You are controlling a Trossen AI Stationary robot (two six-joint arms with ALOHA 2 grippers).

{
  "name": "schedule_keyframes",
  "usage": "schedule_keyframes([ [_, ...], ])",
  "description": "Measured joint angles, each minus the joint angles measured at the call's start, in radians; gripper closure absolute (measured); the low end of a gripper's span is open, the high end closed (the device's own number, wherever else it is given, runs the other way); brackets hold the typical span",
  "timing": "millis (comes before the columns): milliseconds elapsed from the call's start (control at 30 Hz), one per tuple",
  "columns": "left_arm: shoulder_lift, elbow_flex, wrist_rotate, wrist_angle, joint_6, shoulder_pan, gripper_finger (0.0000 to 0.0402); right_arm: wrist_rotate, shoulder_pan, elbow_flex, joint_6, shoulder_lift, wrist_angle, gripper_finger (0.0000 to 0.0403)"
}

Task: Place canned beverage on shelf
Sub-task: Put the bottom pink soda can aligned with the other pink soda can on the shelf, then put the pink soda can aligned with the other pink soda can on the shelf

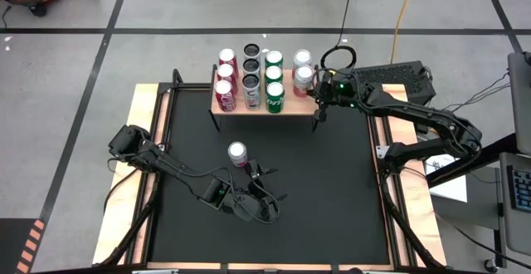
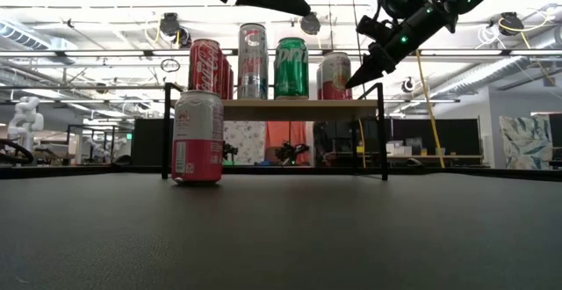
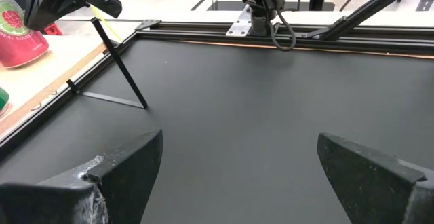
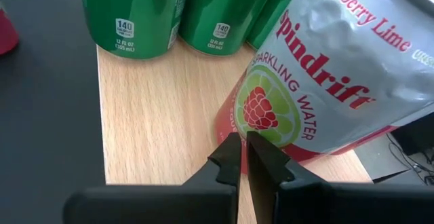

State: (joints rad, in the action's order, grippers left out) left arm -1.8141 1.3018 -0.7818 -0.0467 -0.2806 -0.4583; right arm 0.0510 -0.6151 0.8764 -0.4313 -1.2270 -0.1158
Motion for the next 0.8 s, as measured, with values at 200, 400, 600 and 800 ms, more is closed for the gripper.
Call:
schedule_keyframes([
  [200,0.0,0.0,0.0,-0.017,-0.002,0.0,0.0015,0.003,0.017,0.0,0.046,0.012,-0.015,0.0397],
  [400,0.0,0.0,-0.01,-0.049,-0.003,-0.001,0.0015,0.004,0.083,0.0,0.108,0.079,-0.107,0.0397],
  [600,0.007,0.0,-0.064,-0.137,-0.038,-0.012,0.0015,0.103,0.201,0.0,0.218,0.167,-0.234,0.0397],
  [800,0.014,0.0,-0.064,-0.226,-0.067,-0.01,0.0015,0.123,0.368,0.001,0.31,0.189,-0.287,0.0397],
])
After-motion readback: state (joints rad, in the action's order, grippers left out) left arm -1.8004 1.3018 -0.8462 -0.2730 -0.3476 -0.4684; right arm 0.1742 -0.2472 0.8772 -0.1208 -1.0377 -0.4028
